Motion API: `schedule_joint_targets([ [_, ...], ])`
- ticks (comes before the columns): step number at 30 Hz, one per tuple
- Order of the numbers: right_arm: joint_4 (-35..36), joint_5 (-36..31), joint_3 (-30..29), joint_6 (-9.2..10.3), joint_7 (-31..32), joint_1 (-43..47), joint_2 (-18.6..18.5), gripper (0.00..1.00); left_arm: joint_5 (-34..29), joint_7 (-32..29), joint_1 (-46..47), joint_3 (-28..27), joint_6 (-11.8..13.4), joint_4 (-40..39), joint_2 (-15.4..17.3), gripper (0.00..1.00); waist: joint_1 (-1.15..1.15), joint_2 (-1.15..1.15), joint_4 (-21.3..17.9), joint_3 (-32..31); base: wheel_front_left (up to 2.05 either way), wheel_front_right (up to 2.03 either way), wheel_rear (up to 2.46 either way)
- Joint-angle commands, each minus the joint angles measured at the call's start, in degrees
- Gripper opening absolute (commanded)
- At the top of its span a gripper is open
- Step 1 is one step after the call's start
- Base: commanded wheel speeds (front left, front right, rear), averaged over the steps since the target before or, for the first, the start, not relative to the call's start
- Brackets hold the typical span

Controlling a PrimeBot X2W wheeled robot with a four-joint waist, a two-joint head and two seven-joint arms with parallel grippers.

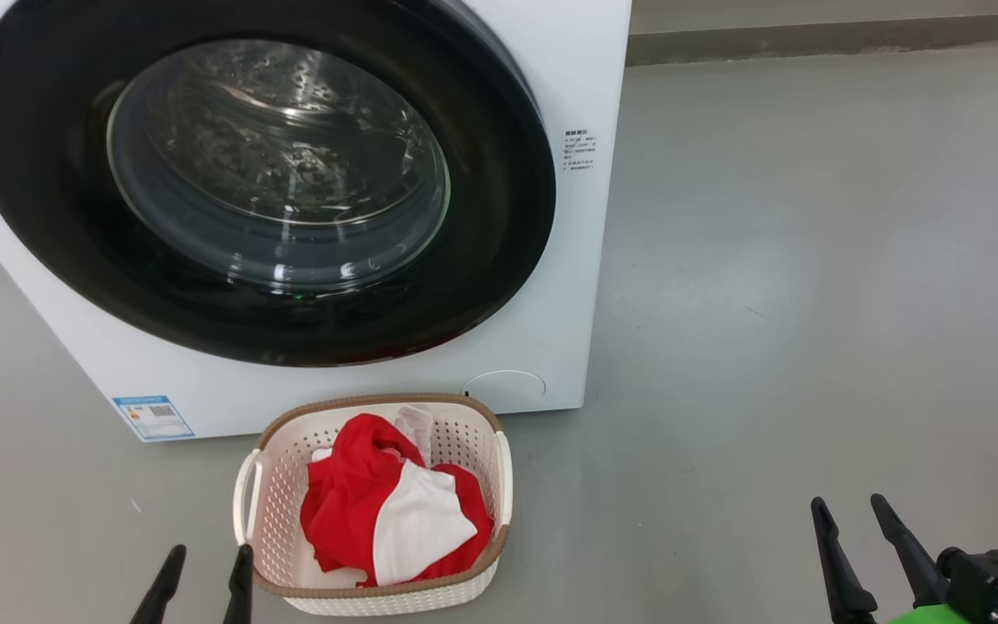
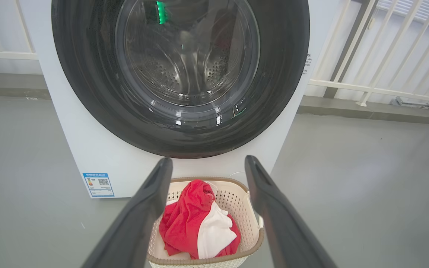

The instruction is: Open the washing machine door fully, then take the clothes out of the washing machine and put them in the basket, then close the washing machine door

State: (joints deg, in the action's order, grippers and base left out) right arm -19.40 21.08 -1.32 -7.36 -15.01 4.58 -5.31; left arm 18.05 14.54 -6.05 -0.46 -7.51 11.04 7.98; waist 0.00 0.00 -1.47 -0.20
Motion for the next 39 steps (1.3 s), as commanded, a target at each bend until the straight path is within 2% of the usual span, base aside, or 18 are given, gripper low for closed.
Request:
schedule_joint_targets([
  [1,1.44,-0.61,0.63,-0.13,0.01,-0.45,-0.94,1.00,-0.60,0.46,0.70,-2.49,0.02,-1.90,0.50,1.00,0.00,0.00,-0.12,-0.16,0.00,0.00,0.00],
  [29,2.23,-0.41,-1.17,-0.13,0.01,0.66,-0.53,1.00,1.64,0.46,-0.21,-2.36,0.02,-3.83,0.13,1.00,0.00,0.00,-0.07,-0.23,0.00,0.00,0.00],
  [30,0.81,-0.08,-2.00,0.00,0.26,1.18,0.23,0.00,1.25,0.00,-1.15,-0.40,0.00,-2.19,-0.32,0.00,0.00,0.00,-0.07,-0.23,0.00,0.00,0.00],
  [36,-1.82,1.08,-1.65,0.00,0.76,0.99,1.14,0.00,2.32,-0.70,-0.99,0.14,0.00,0.52,-1.55,0.00,0.00,0.00,-0.03,-0.22,0.00,0.00,0.00],
  [39,-1.63,2.79,-1.76,-0.01,1.30,0.71,1.17,0.00,4.09,-1.20,-0.69,-0.01,0.00,0.54,-1.63,0.00,0.07,0.00,0.00,-0.26,0.00,0.00,0.00],
])
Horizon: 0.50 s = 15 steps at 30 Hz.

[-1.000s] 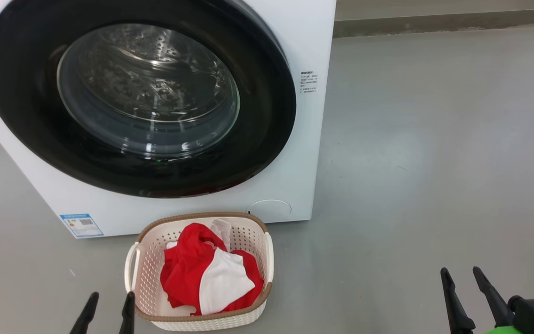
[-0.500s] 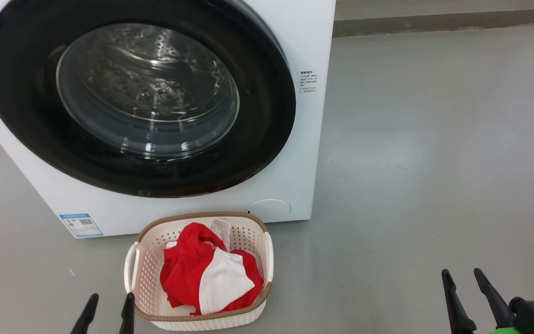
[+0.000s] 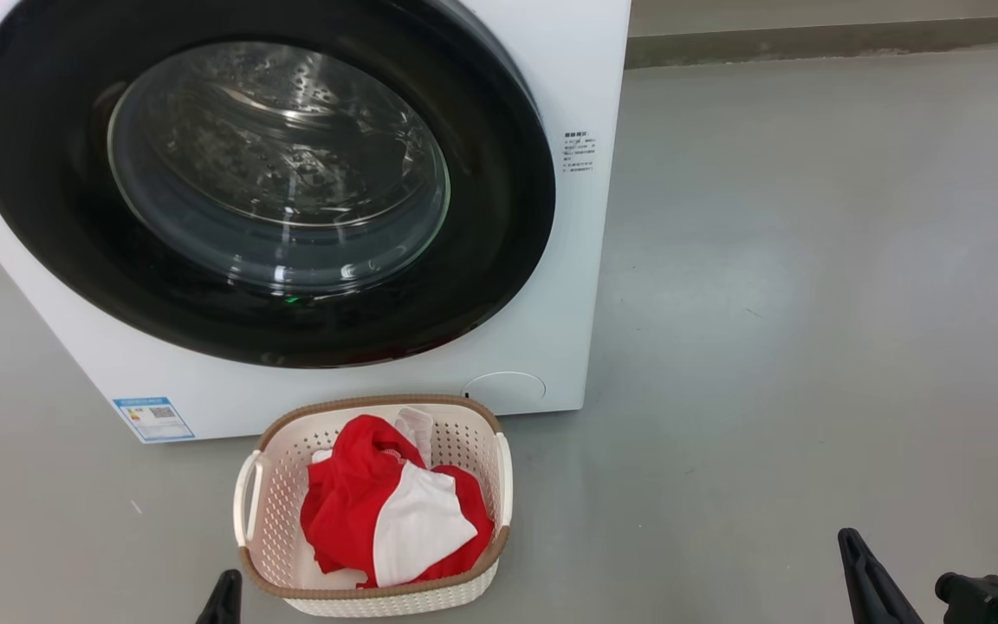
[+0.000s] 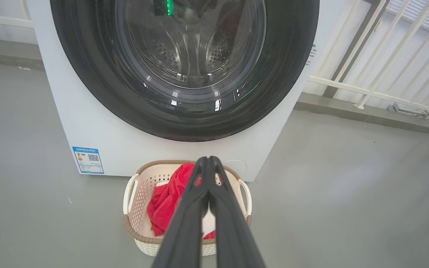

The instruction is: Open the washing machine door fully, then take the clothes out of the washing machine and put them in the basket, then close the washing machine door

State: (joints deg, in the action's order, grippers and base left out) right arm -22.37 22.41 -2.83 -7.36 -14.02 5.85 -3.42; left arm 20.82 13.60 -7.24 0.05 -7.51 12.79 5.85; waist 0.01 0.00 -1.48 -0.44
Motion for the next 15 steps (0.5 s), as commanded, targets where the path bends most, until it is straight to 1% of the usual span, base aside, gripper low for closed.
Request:
schedule_joint_targets([
  [1,1.43,2.03,-0.29,-0.01,0.48,-0.63,-0.71,0.00,1.89,-0.42,0.59,-0.57,0.00,-1.22,0.47,0.00,0.11,0.00,0.03,-0.06,0.00,0.00,0.00],
  [3,1.59,3.17,-0.34,-0.01,0.82,-0.76,-0.69,0.00,3.06,-0.76,0.75,-0.66,0.00,-1.21,0.41,0.00,0.11,0.00,0.05,-0.09,0.00,0.00,0.00],
  [6,1.74,4.87,-0.41,-0.01,1.31,-1.05,-0.66,0.00,4.81,-1.25,1.09,-0.81,0.00,-1.10,0.33,0.00,0.01,0.00,0.09,0.02,0.00,0.00,0.00],
  [15,2.19,9.42,-0.62,-0.02,2.63,-1.86,-0.57,0.00,9.47,-2.57,2.02,-1.22,0.00,-0.91,0.10,0.00,-0.01,0.00,0.18,0.10,0.00,0.00,0.00],
])
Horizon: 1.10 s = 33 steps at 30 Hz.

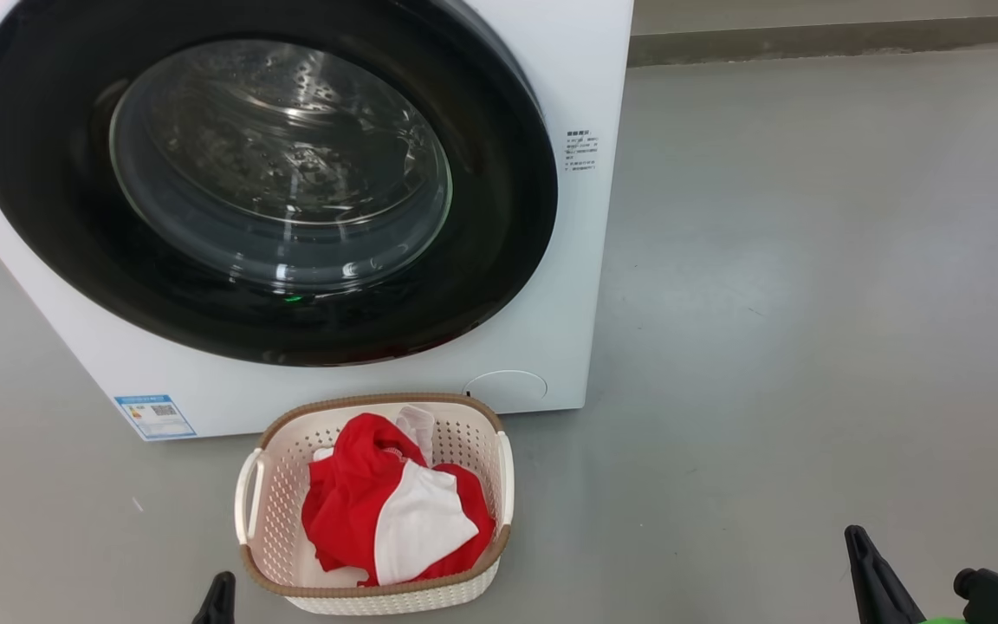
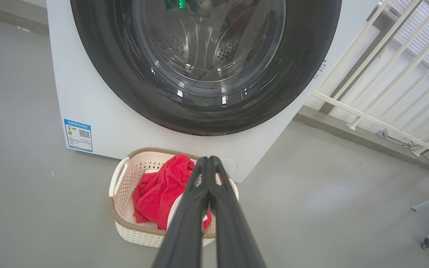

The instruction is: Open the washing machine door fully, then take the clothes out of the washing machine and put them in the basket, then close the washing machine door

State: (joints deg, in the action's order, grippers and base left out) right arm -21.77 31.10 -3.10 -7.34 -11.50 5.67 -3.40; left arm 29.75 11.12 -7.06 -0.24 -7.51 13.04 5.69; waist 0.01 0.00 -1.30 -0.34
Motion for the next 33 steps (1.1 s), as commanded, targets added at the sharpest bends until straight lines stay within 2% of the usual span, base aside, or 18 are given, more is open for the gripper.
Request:
schedule_joint_targets([
  [1,1.65,1.30,-0.38,-0.03,0.27,-1.77,-0.58,0.00,1.13,-0.26,1.94,-0.98,0.00,-1.13,0.23,0.00,-0.01,0.00,0.01,0.00,0.00,0.00,0.00],
  [33,3.56,20.01,-1.34,-0.07,5.82,-4.93,-0.24,0.00,20.31,-5.71,5.49,-2.67,0.01,-0.46,-0.72,0.00,-0.01,0.00,0.42,0.16,0.00,0.00,0.00],
])
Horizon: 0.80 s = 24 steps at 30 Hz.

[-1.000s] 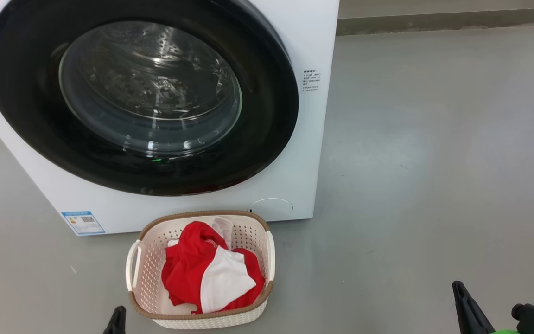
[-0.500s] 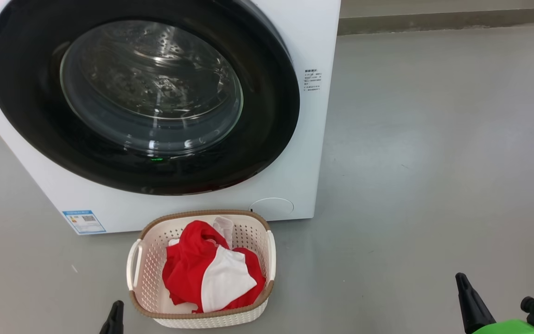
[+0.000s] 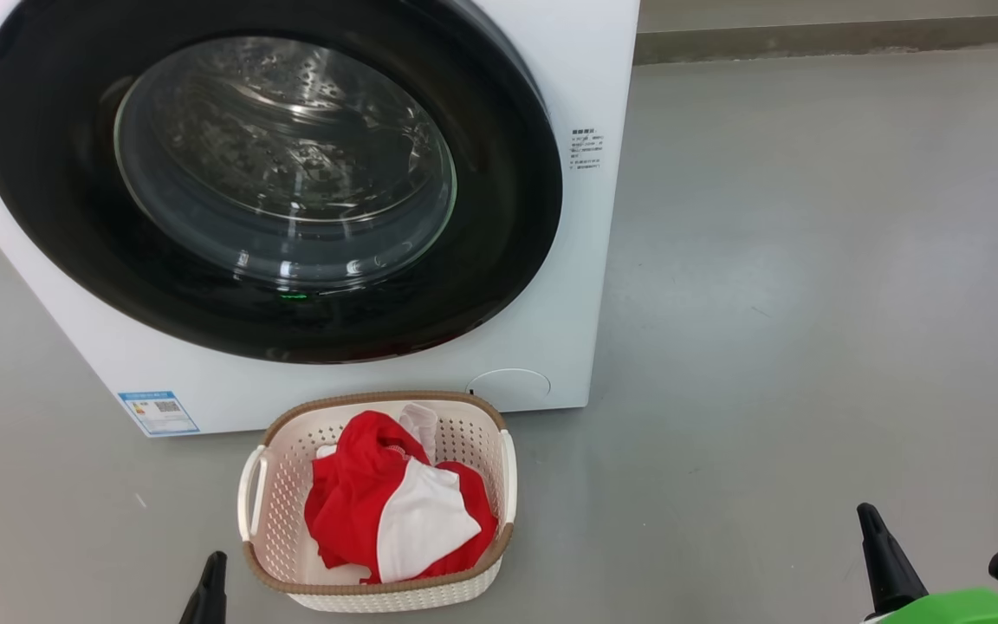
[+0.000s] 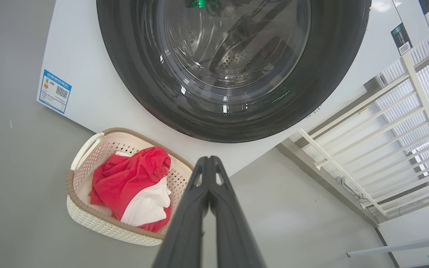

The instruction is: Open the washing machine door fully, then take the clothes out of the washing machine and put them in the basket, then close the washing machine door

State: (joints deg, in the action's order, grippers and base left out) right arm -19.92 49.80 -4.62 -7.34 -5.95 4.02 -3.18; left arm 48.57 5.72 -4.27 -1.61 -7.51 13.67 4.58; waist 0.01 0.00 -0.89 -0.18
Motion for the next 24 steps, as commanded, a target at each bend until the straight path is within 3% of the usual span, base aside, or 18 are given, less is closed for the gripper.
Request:
schedule_joint_targets([
  [1,1.77,1.88,0.15,-0.07,0.45,-3.38,-0.45,0.00,2.07,-0.47,2.81,-1.34,0.01,-1.07,0.36,0.00,-0.01,0.00,0.03,0.01,0.00,0.00,0.00],
  [24,3.04,14.35,-0.50,-0.09,4.16,-5.48,-0.22,0.00,14.87,-4.11,5.17,-2.46,0.01,-0.63,-0.27,0.00,-0.01,0.00,0.29,0.12,0.00,0.00,0.00],
])
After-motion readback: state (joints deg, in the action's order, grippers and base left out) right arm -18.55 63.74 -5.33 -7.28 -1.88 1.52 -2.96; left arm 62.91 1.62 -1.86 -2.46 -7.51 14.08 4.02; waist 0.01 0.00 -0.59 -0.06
